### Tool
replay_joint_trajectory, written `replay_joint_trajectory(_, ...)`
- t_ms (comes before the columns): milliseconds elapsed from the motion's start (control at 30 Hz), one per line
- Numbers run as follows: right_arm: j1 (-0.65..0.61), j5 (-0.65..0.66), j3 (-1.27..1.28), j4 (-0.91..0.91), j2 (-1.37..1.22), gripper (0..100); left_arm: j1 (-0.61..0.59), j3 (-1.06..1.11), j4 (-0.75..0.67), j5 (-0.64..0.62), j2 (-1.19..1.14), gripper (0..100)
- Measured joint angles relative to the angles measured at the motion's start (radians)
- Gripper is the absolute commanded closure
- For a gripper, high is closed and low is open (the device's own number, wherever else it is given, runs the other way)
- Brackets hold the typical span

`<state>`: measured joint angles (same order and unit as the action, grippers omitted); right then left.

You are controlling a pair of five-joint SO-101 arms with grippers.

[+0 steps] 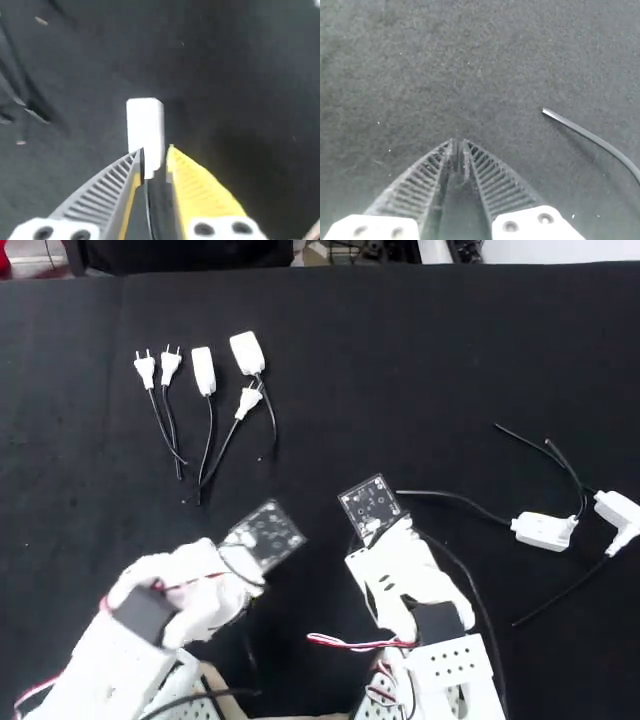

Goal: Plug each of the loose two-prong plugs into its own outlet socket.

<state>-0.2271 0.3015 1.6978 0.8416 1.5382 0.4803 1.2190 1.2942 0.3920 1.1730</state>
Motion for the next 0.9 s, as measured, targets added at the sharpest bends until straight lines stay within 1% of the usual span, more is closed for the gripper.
replay_joint_trajectory(100, 0.000, 0.000, 0.000, 0.000, 0.000, 98.6, 0.003, 0.000, -0.069, 0.000, -0.166, 95)
replay_joint_trajectory(200, 0.000, 0.000, 0.000, 0.000, 0.000, 98.6, 0.006, -0.003, -0.117, -0.005, -0.273, 95)
replay_joint_trajectory(300, 0.000, 0.000, 0.000, 0.000, 0.000, 98.6, -0.044, -0.005, -0.181, -0.060, -0.338, 95)
replay_joint_trajectory(367, 0.000, 0.000, 0.000, 0.000, 0.000, 98.6, -0.080, -0.008, -0.203, -0.066, -0.359, 96)
replay_joint_trajectory(467, 0.000, 0.000, 0.000, 0.000, 0.000, 98.6, -0.130, -0.031, -0.210, -0.072, -0.365, 96)
replay_joint_trajectory(533, 0.000, 0.000, 0.000, 0.000, 0.000, 98.6, -0.135, -0.044, -0.207, -0.072, -0.365, 96)
replay_joint_trajectory(633, 0.000, 0.000, 0.000, 0.000, 0.000, 98.6, -0.135, -0.077, -0.166, -0.072, -0.365, 95)
replay_joint_trajectory(667, 0.000, 0.000, 0.000, 0.000, 0.000, 98.6, -0.135, -0.091, -0.146, -0.072, -0.365, 93)
replay_joint_trajectory(700, 0.000, 0.000, 0.000, 0.000, 0.000, 98.6, -0.135, -0.103, -0.121, -0.072, -0.361, 90)
replay_joint_trajectory(767, 0.000, 0.000, 0.000, 0.000, 0.000, 98.6, -0.143, -0.130, -0.081, -0.081, -0.315, 79)
replay_joint_trajectory(867, 0.000, 0.000, 0.000, 0.000, 0.000, 98.6, -0.253, -0.147, -0.051, -0.121, -0.204, 64)
replay_joint_trajectory(900, 0.000, 0.000, 0.000, 0.000, 0.000, 98.6, -0.298, -0.147, -0.051, -0.120, -0.167, 62)
